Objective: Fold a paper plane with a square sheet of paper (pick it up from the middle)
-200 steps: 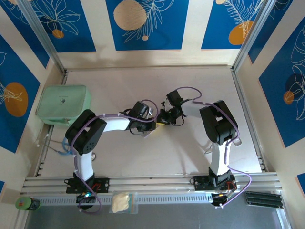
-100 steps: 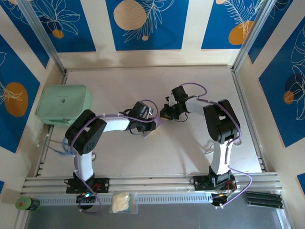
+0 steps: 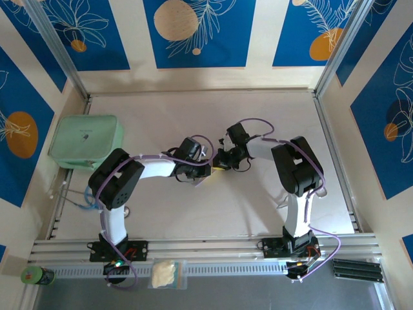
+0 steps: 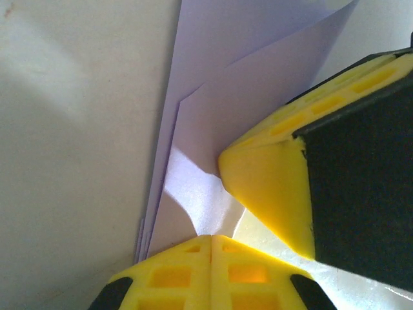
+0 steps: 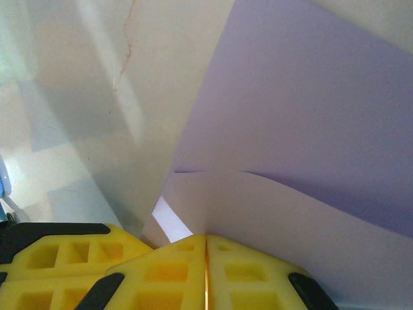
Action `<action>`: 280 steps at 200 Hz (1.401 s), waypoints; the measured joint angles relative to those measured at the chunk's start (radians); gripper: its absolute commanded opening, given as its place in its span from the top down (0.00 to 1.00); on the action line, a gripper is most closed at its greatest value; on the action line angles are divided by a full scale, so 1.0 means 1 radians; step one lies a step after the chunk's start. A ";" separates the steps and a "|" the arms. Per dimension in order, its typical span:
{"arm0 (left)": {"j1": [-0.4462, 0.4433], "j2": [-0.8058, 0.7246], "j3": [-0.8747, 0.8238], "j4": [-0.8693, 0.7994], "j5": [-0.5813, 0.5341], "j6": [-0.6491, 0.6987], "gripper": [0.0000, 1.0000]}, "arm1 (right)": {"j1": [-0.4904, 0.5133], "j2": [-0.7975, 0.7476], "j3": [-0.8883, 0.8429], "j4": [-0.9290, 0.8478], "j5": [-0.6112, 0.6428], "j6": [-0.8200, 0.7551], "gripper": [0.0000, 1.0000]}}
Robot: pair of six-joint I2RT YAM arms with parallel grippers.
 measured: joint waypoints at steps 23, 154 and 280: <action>0.000 -0.003 -0.015 0.023 -0.003 0.000 1.00 | -0.042 0.005 -0.001 0.016 -0.013 0.012 0.90; 0.000 -0.010 -0.036 0.058 -0.005 -0.008 1.00 | -0.264 -0.122 -0.082 0.108 0.025 0.119 0.90; 0.000 -0.018 -0.003 -0.014 0.002 -0.019 0.97 | -0.036 -0.029 -0.079 0.121 -0.046 0.114 0.91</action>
